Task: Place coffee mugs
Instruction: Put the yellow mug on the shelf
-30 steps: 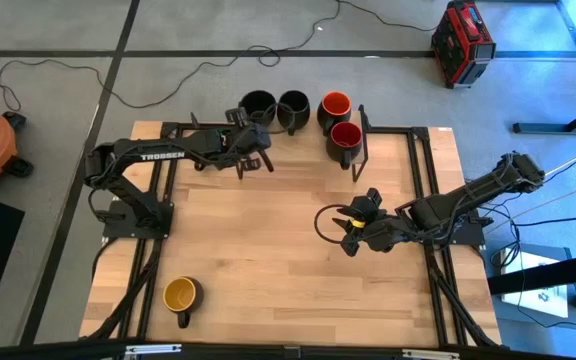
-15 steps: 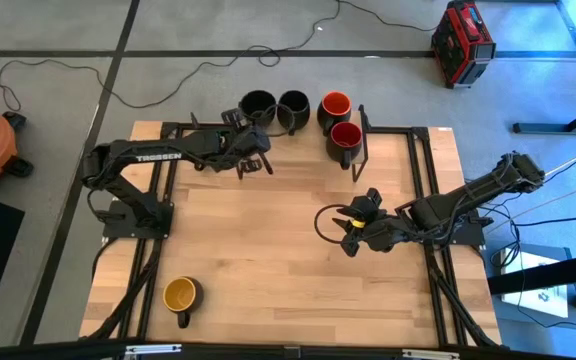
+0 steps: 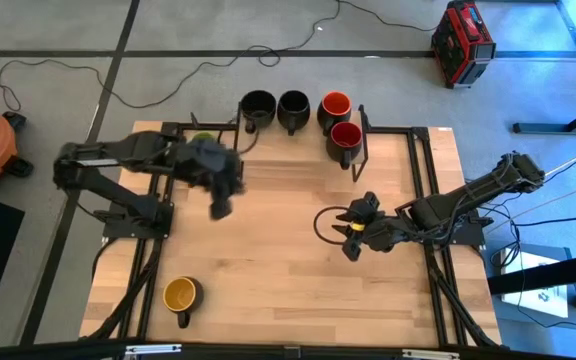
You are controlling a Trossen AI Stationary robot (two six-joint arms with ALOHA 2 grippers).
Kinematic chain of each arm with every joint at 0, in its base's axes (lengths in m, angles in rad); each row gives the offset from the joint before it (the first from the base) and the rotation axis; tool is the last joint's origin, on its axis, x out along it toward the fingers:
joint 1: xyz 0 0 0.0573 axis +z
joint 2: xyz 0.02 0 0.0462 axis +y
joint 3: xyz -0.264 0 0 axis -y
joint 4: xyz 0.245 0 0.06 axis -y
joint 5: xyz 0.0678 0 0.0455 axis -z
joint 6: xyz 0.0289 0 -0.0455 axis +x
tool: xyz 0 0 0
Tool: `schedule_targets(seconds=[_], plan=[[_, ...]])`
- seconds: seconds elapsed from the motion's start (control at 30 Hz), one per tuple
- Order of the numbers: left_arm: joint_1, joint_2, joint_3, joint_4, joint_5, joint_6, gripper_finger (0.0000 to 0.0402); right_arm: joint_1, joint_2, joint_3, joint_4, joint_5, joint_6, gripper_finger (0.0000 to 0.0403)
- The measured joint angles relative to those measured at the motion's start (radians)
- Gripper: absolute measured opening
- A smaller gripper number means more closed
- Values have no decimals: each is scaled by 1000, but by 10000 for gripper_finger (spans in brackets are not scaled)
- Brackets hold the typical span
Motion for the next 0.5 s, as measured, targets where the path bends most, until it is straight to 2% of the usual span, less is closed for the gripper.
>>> schedule_targets(seconds=[0.2, 0.3, 0.5], plan=[[-174, -13, -5, -291, 167, -287, 151, 0, 0, 0, 0, -46, -26, 122], [-286, -11, -47, -312, 211, -383, 170, 0, 0, 0, 0, -49, -45, 122], [-509, -10, -156, -298, 213, -523, 176, 0, 0, 0, 0, -52, -50, 122]])
